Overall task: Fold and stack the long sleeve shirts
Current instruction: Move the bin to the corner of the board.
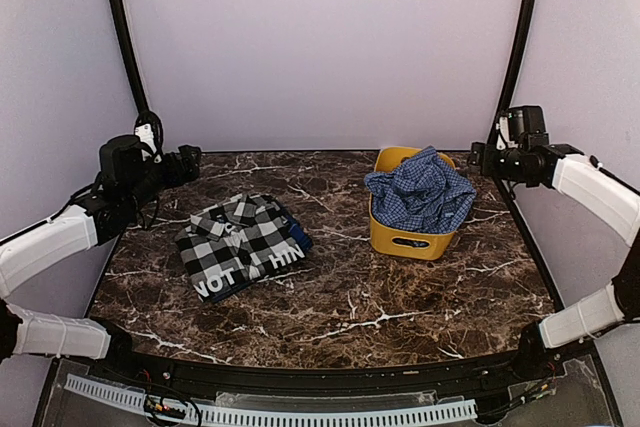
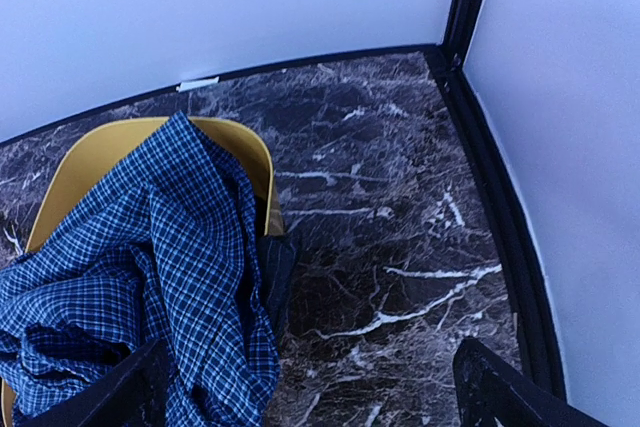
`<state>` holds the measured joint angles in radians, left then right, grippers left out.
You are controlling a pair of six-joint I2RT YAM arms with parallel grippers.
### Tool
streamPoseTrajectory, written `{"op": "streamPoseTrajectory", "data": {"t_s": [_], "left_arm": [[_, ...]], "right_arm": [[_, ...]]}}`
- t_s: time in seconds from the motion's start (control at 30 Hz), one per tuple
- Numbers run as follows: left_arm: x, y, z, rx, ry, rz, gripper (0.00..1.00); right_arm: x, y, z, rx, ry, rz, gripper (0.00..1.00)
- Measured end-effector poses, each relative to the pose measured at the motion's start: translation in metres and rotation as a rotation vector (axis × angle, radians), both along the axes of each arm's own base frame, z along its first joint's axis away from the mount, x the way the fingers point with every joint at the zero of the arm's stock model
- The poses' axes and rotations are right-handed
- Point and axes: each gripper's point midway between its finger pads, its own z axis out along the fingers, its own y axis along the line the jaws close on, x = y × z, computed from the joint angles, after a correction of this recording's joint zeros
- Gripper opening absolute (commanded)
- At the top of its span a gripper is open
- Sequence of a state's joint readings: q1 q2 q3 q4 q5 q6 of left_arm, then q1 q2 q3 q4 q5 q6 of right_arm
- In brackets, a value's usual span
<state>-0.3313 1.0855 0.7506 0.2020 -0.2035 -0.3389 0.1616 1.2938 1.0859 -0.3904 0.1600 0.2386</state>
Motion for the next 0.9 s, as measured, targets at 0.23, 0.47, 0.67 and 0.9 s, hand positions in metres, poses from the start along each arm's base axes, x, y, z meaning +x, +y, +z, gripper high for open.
{"op": "streamPoseTrajectory", "data": {"t_s": [0.23,0.47,0.67,0.9], "left_arm": [[-0.001,-0.010,0.000,-0.049,0.001,-0.048,0.99],[-0.004,-0.014,-0.012,-0.074,0.019,-0.071,0.99],[-0.003,-0.019,-0.018,-0.085,0.032,-0.093,0.99],[-0.006,-0.045,-0.049,-0.039,0.121,-0.184,0.99]], "right_arm": [[-0.002,0.014,-0.066,0.072,0.181,0.031,0.79],[-0.002,0.036,-0.112,0.176,0.287,0.089,0.61],[0.009,0.044,-0.136,0.190,0.344,0.107,0.39],[0.022,0.007,-0.127,0.162,0.319,0.037,0.32]]}}
